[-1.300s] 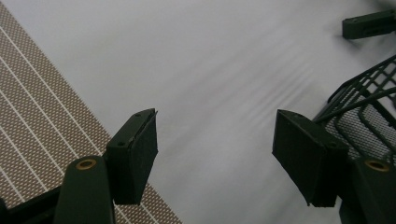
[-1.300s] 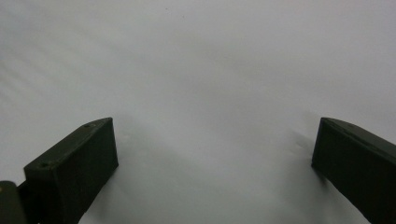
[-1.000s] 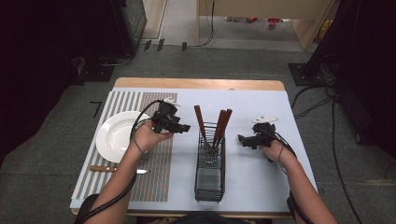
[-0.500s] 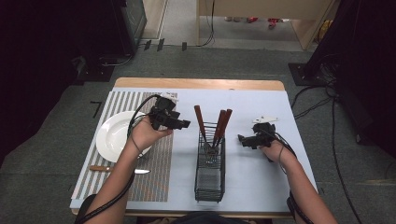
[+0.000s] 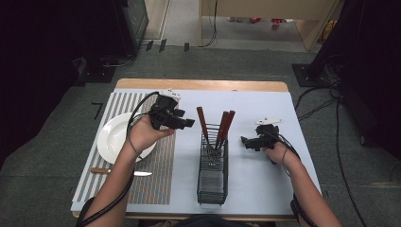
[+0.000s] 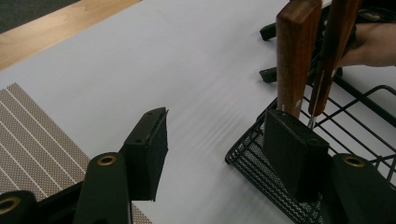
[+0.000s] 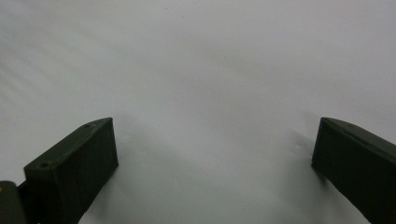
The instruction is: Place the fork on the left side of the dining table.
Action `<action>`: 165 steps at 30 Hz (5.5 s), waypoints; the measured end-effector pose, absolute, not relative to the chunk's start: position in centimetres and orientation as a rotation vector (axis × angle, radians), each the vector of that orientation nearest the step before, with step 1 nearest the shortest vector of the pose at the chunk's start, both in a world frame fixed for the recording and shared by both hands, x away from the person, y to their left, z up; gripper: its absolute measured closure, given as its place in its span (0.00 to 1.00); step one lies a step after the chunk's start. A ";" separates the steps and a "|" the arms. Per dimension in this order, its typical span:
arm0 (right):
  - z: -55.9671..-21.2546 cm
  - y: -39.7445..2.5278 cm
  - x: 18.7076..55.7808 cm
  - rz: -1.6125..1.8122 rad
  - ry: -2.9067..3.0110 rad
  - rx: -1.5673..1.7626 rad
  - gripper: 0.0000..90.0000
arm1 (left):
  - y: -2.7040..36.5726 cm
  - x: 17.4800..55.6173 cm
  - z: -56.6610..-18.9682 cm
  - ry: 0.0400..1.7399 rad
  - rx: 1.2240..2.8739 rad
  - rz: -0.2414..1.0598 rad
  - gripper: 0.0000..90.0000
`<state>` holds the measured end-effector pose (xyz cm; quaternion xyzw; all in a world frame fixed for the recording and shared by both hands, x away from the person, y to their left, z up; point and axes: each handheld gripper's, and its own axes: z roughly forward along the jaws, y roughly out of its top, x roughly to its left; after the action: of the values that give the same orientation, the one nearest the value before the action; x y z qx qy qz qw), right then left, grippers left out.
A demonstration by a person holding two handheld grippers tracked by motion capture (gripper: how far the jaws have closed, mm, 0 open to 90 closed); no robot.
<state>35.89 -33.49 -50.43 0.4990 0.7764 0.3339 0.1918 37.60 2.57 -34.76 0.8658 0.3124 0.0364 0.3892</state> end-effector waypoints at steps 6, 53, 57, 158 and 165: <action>-50.4 -33.5 35.9 0.937 2.180 1.401 0.00 | 2.3 37.5 -34.1 0.768 2.193 0.085 0.47; -50.4 -33.5 35.8 0.935 2.179 1.397 0.00 | -0.1 38.4 -31.1 0.606 2.199 -0.047 0.86; -50.4 -33.5 35.8 0.936 2.179 1.397 0.00 | -0.1 38.1 -30.5 0.613 2.183 -0.082 0.89; -50.4 -33.5 35.8 0.936 2.178 1.393 0.00 | 16.8 45.5 -34.2 1.209 1.716 0.292 0.91; -50.4 -33.5 35.8 0.937 2.177 1.393 0.00 | 18.9 45.8 -34.5 1.257 1.628 0.312 0.91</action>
<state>35.83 -33.51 -50.44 0.4971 0.7767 0.3342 0.1949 45.77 18.94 -34.51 0.6748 0.5211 0.1293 0.5062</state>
